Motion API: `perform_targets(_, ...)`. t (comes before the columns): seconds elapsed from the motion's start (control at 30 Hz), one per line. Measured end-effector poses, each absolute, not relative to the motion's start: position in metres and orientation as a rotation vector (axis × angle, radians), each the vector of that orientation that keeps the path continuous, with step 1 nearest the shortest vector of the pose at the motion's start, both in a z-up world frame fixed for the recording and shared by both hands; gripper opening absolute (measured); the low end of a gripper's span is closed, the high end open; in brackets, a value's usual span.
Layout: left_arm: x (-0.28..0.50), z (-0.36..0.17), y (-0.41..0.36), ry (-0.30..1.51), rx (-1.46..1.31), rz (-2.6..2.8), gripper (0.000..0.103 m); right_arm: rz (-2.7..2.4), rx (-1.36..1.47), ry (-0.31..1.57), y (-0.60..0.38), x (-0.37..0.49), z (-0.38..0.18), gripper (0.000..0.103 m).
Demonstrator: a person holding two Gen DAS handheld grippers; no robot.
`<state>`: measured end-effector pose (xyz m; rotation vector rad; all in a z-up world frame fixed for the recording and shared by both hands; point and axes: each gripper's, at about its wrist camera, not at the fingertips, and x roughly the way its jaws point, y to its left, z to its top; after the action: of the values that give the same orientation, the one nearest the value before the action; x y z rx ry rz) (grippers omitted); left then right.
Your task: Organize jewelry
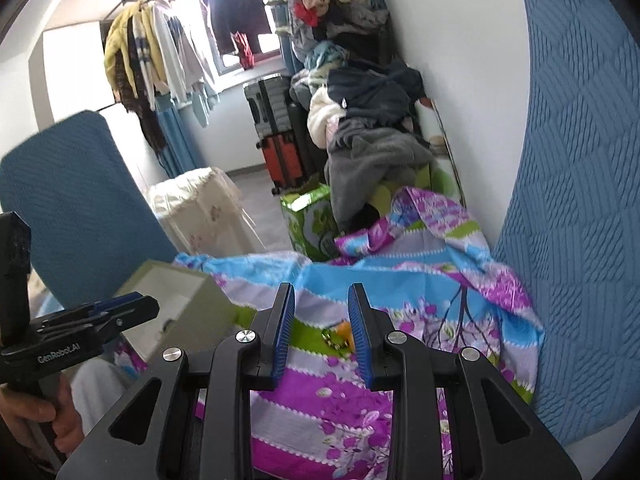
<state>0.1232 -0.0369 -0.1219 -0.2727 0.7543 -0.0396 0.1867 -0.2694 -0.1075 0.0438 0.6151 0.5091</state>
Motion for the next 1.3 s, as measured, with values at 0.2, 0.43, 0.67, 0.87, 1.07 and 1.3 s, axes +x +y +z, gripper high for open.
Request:
perform_targets(0.2, 0.133, -0.158, -0.045, 0.811, -0.26, -0.025, 0.04, 0.504, 0.046, 0.665, -0.271, 0.2, -0.149, 0.026)
perform_targets(0.43, 0.142, -0.203, -0.041, 0.894, -0.28, 0.017, 0.04, 0.51, 0.028, 0.724, -0.267, 0.223, -0.184, 0.026)
perform_targets(0.67, 0.149, -0.241, -0.033, 0.969, -0.297, 0.067, 0.039, 0.536, 0.011, 0.784, -0.256, 0.247, -0.216, 0.026)
perform_targets(0.87, 0.156, -0.263, -0.026, 1.008, -0.312, 0.1, 0.036, 0.604, -0.037, 0.831, -0.23, 0.261, -0.24, 0.026)
perform_targets(1.07, 0.16, -0.278, -0.023, 1.035, -0.308, 0.12, 0.032, 0.655, -0.079, 0.868, -0.208, 0.272, -0.259, 0.019)
perform_targets(1.3, 0.165, -0.29, -0.018, 1.066, -0.314, 0.124, 0.023, 0.665, -0.13, 0.907, -0.19, 0.287, -0.28, 0.017)
